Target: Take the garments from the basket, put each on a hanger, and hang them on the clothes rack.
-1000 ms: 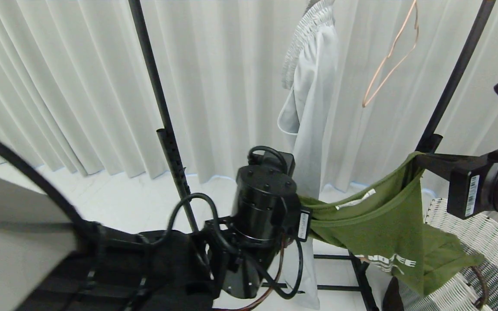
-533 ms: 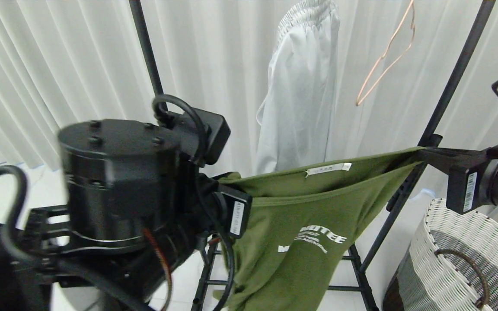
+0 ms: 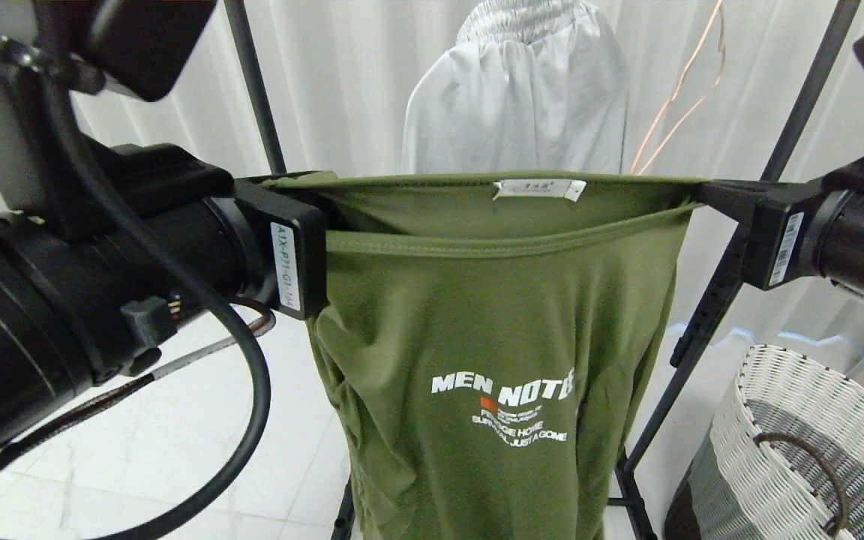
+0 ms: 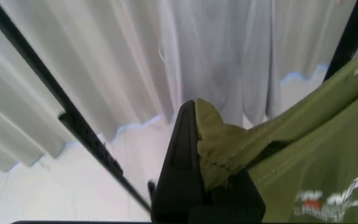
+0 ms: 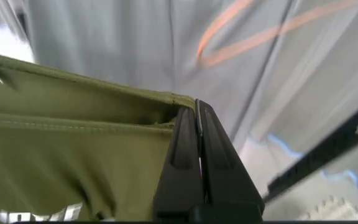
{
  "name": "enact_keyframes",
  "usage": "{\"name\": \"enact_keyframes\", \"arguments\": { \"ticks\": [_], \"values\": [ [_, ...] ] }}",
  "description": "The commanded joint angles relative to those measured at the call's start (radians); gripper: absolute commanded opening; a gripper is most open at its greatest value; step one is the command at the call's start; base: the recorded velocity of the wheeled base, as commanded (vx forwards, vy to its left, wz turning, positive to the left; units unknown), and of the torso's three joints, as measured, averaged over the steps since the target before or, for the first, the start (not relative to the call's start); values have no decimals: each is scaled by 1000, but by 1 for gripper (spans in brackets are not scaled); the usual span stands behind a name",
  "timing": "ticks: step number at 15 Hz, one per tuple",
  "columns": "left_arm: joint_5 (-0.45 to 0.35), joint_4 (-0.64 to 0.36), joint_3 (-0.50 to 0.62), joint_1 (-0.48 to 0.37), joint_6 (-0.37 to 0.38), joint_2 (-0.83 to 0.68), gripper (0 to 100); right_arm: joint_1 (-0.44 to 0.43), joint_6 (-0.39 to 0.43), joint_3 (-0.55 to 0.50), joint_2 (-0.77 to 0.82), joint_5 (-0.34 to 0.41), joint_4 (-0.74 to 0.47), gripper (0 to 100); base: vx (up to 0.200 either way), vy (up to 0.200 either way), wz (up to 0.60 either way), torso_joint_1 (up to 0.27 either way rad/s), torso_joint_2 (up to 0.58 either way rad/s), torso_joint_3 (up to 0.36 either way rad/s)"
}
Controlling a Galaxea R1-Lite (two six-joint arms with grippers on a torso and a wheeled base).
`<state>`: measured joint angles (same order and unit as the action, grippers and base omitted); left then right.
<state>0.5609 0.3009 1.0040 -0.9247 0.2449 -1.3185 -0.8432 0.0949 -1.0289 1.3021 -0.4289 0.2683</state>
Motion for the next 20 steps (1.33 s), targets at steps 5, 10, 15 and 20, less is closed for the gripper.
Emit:
{"name": "enact_keyframes", "arguments": {
  "ticks": [5,10,15,20],
  "values": [
    [-4,-207,36,-22,-10,65,0,27,160,-85,3,19,-9,0,0,0,0,0,0,0],
    [-4,-206,110,-126,-53,59,0,21,167,-94,-122,21,-201,0,0,0,0,0,0,0],
    [-2,-155,105,-121,-70,22,0,-106,161,-105,-280,24,-448,0,0,0,0,0,0,0],
    [-2,-75,113,-108,-64,-25,0,-418,123,-91,-287,27,-563,0,0,0,0,0,0,0]
  ]
}}
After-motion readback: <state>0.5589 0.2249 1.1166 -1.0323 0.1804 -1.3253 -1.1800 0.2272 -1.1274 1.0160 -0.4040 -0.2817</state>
